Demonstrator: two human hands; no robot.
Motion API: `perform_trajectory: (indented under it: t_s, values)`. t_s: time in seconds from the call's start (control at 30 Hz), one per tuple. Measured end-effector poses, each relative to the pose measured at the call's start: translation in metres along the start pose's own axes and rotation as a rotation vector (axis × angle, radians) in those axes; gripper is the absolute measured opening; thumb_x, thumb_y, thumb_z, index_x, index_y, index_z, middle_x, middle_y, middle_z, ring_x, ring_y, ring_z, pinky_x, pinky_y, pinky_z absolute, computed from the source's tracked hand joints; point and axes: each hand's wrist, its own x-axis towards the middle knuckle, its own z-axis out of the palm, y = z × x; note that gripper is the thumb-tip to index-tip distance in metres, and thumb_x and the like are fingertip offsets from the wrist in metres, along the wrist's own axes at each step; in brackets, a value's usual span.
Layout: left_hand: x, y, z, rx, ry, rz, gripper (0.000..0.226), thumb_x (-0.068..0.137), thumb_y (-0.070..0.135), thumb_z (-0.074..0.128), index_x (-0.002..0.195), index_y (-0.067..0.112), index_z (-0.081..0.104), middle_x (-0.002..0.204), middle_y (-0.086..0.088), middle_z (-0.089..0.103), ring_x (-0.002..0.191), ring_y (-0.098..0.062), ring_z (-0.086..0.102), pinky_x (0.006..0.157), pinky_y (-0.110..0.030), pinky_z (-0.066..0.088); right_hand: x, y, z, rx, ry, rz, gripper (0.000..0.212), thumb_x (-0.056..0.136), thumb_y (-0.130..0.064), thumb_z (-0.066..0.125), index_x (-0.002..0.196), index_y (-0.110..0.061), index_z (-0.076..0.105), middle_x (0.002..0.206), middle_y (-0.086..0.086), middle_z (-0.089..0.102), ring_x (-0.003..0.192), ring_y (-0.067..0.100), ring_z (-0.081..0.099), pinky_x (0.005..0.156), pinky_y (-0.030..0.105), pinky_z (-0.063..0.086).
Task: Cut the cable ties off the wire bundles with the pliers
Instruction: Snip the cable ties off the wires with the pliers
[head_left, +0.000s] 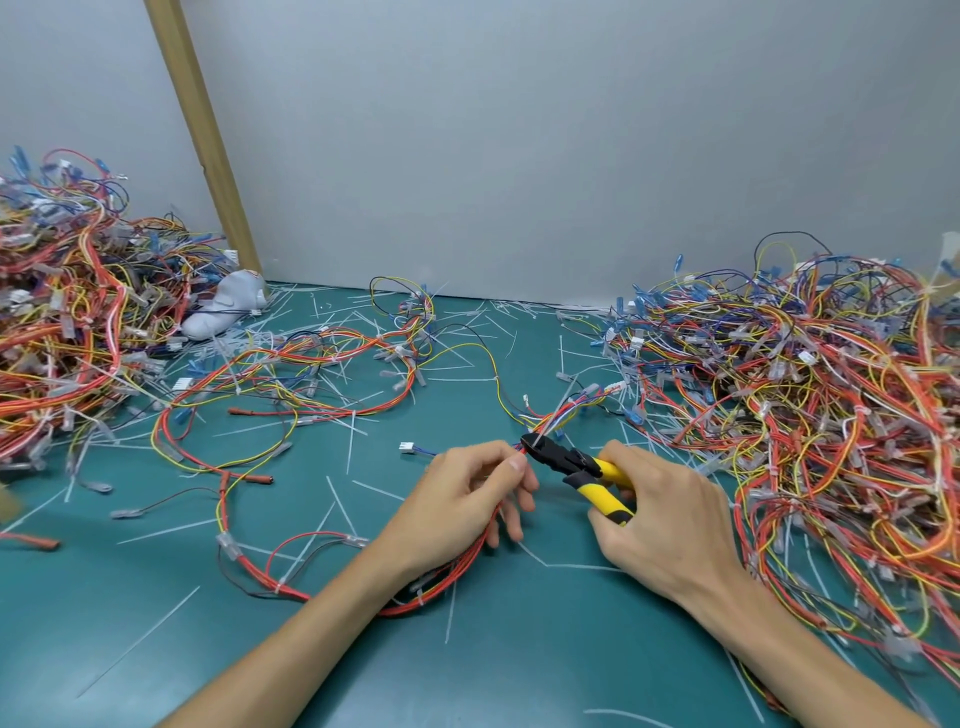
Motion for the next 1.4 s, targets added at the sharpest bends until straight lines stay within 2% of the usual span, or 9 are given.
perform_trajectory:
  t_s: [0.13,0.33,0.47,0.6,0.7,0.83,1.03,1.23,1.4]
  values:
    - [-0.0007,-0.001,0.001,0.064,0.019,0.001,0.032,0.103,0.019,0.041,0.077,0.011,0.058,0.061,0.001,0.057,0.051,-0.018,0.059,0.044,-0.026,0.042,0.0005,0.0009,0.0016,-0.047,-0.019,-0.017,0.02,0.067,-0.041,0.059,0.08,-0.028,0.05,0.065,-0.008,0.05,0.059,0.019,0.048,0.048,0.026,0.029]
    - [-0.0005,-0.0021,-0.0005,0.091,-0.009,0.002,0.032,0.103,0.017,0.04,0.076,0.013,0.057,0.058,0.006,0.053,0.05,-0.017,0.059,0.044,-0.023,0.041,0.0026,0.0033,0.0045,-0.055,-0.049,-0.068,0.041,0.065,-0.032,0.067,0.103,-0.02,0.058,0.089,-0.004,0.054,0.082,0.024,0.05,0.072,0.037,0.044]
    - [0.0003,-0.0026,-0.001,0.079,-0.024,-0.003,0.032,0.104,0.018,0.04,0.076,0.014,0.057,0.059,0.005,0.053,0.05,-0.018,0.058,0.044,-0.023,0.04,0.002,0.0025,0.0035,-0.052,-0.038,-0.082,0.03,0.067,-0.029,0.072,0.091,-0.02,0.056,0.076,-0.006,0.052,0.072,0.024,0.05,0.06,0.035,0.042]
    - [0.0005,-0.003,-0.0017,0.068,-0.03,-0.002,0.032,0.103,0.021,0.04,0.077,0.013,0.057,0.061,0.004,0.053,0.051,-0.018,0.058,0.045,-0.024,0.04,0.0012,0.0005,0.0001,-0.045,-0.008,-0.07,0.02,0.069,-0.036,0.064,0.076,-0.024,0.049,0.061,-0.006,0.046,0.055,0.019,0.043,0.046,0.028,0.026]
    - [0.0002,-0.0025,-0.0015,0.06,-0.035,-0.004,0.031,0.099,0.027,0.041,0.076,0.014,0.057,0.061,0.004,0.053,0.05,-0.018,0.058,0.046,-0.023,0.04,0.0014,0.0007,-0.0008,-0.042,-0.003,-0.061,0.02,0.07,-0.037,0.062,0.076,-0.024,0.049,0.061,-0.006,0.046,0.056,0.017,0.039,0.046,0.028,0.026]
    - [-0.0004,-0.0025,-0.002,0.06,-0.038,-0.011,0.033,0.103,0.019,0.04,0.076,0.015,0.057,0.06,0.005,0.053,0.051,-0.018,0.058,0.046,-0.021,0.04,0.0018,0.0021,0.0011,-0.054,-0.031,-0.099,0.024,0.069,-0.032,0.067,0.086,-0.021,0.053,0.071,-0.009,0.047,0.065,0.021,0.047,0.054,0.029,0.031]
    - [-0.0005,-0.0021,-0.0023,0.064,-0.039,-0.016,0.033,0.104,0.019,0.04,0.076,0.013,0.057,0.061,0.002,0.053,0.051,-0.019,0.058,0.046,-0.023,0.041,0.0006,0.0001,0.0001,-0.059,-0.021,-0.072,0.02,0.069,-0.036,0.059,0.073,-0.024,0.043,0.056,-0.005,0.043,0.049,0.024,0.046,0.042,0.028,0.025]
    - [-0.0011,-0.0017,-0.0022,0.068,-0.04,-0.016,0.033,0.104,0.017,0.04,0.076,0.013,0.057,0.061,0.003,0.053,0.051,-0.018,0.058,0.046,-0.022,0.04,0.0023,0.0025,0.0015,-0.081,-0.001,-0.114,0.023,0.066,-0.032,0.063,0.083,-0.021,0.053,0.067,-0.008,0.047,0.059,0.021,0.045,0.053,0.027,0.028]
    - [-0.0003,-0.002,-0.0015,0.065,-0.045,-0.026,0.033,0.104,0.017,0.04,0.076,0.012,0.057,0.061,0.002,0.053,0.051,-0.018,0.058,0.046,-0.022,0.04,0.0018,0.0043,0.0012,-0.081,-0.024,-0.053,0.018,0.067,-0.035,0.062,0.071,-0.025,0.047,0.056,-0.003,0.047,0.05,0.022,0.042,0.042,0.027,0.022]
